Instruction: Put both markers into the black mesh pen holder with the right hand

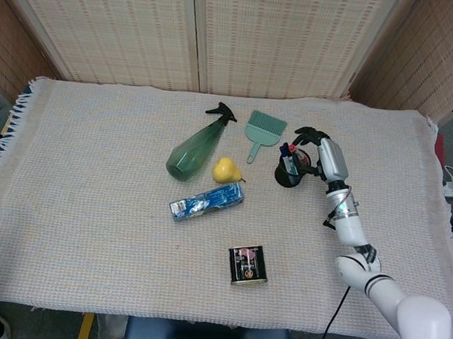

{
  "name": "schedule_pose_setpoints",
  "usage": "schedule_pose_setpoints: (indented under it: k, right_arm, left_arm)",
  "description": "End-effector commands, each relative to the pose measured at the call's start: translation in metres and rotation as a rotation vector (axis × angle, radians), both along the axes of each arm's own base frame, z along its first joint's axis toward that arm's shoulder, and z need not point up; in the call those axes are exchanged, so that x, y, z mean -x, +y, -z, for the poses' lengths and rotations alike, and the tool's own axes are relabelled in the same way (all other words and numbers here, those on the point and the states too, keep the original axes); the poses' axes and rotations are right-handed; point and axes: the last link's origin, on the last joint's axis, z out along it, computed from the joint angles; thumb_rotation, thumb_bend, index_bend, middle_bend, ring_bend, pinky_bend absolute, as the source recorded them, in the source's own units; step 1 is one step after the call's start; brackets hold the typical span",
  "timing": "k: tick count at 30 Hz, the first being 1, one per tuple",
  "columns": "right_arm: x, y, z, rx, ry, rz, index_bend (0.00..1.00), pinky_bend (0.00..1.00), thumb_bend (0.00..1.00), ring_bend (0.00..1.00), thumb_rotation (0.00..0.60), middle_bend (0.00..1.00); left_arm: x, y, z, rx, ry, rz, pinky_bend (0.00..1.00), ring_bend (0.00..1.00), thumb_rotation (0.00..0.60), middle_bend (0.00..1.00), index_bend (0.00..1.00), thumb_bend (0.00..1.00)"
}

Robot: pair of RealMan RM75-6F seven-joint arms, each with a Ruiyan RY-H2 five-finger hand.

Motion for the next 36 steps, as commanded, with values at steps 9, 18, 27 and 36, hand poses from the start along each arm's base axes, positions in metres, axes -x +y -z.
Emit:
schedule_pose_setpoints:
  k: [9, 18, 27, 36]
  right_arm:
    - [0.015, 0.002, 0.014, -0.061, 0.139, 0.036, 0.2, 0.03, 0.4, 0.19, 0.6, 0.19]
    - [0.005, 0.003, 0.004, -0.011, 0.155, -0.012, 0.06, 0.0, 0.33, 0.14, 0.6, 0.12]
    - [-0.01, 0.076, -0.06, 0.174, 0.257, -0.22, 0.13, 0.0, 0.33, 0.19, 0.6, 0.12]
    - [0.028, 0.194, -0.129, 0.287, 0.552, 0.025, 0.4, 0.09, 0.33, 0.29, 0.6, 0.19]
  left_arm:
    - [0.0, 0.0, 0.001, 0.003, 0.002, -0.004, 0.27, 0.0, 0.6, 0.02, 0.15, 0.51]
    - [0.001, 0.0, 0.0, 0.003, 0.0, -0.005, 0.27, 0.0, 0.6, 0.02, 0.15, 0.51]
    - [0.0, 0.001, 0.001, 0.012, -0.007, 0.004, 0.27, 0.0, 0.6, 0.02, 0.15, 0.51]
    - [-0.006, -0.001, 0.002, 0.013, -0.01, 0.03, 0.27, 0.0, 0.6, 0.02, 0.15, 0.51]
